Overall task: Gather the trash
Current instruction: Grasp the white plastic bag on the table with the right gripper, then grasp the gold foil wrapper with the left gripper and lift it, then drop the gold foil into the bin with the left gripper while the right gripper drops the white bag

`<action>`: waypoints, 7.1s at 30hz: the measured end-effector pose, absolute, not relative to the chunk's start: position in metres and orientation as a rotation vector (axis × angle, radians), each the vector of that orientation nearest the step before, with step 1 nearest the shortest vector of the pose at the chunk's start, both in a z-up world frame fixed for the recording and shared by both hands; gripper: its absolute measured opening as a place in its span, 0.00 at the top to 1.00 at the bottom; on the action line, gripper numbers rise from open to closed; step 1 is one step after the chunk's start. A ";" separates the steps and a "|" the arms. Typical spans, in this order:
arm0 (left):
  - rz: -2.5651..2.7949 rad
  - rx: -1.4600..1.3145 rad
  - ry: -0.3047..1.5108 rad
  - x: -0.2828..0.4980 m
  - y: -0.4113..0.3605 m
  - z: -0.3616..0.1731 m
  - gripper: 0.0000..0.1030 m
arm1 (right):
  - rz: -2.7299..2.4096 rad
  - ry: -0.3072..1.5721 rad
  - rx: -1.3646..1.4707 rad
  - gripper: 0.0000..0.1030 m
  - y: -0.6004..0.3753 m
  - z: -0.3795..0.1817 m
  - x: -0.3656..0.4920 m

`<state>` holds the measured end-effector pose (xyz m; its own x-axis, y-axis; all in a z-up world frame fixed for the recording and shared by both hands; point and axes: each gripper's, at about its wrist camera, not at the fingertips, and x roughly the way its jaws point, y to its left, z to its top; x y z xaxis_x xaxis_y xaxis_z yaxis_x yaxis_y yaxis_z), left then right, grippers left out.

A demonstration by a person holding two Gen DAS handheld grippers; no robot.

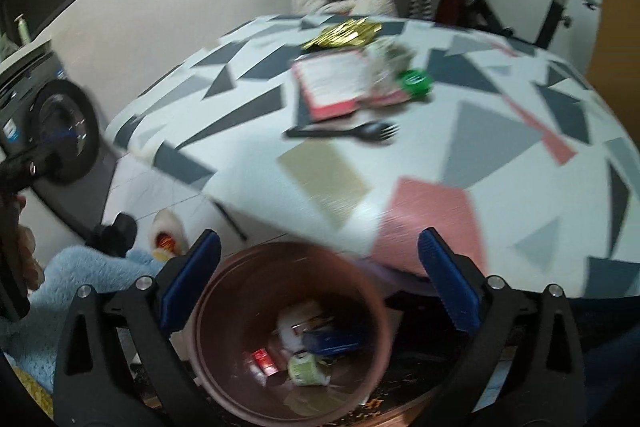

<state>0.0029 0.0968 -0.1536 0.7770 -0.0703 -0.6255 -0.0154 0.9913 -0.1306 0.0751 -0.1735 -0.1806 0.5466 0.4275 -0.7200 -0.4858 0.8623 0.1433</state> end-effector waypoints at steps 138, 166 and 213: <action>-0.096 -0.123 0.981 0.454 0.086 -0.204 0.39 | 0.471 0.728 0.059 0.62 -0.213 -0.182 0.302; -0.212 -0.089 0.729 0.131 0.065 -0.121 0.39 | 0.547 0.613 -0.012 0.62 -0.210 -0.116 0.220; -0.245 -0.010 0.804 0.014 0.019 -0.204 0.10 | 0.583 0.761 0.127 0.62 -0.225 -0.178 0.058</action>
<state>0.0136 0.0194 -0.2042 0.6667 -0.2214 -0.7117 0.2136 0.9716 -0.1021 0.0579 -0.2247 -0.1782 0.5757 0.5408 -0.6133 -0.4512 0.8356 0.3133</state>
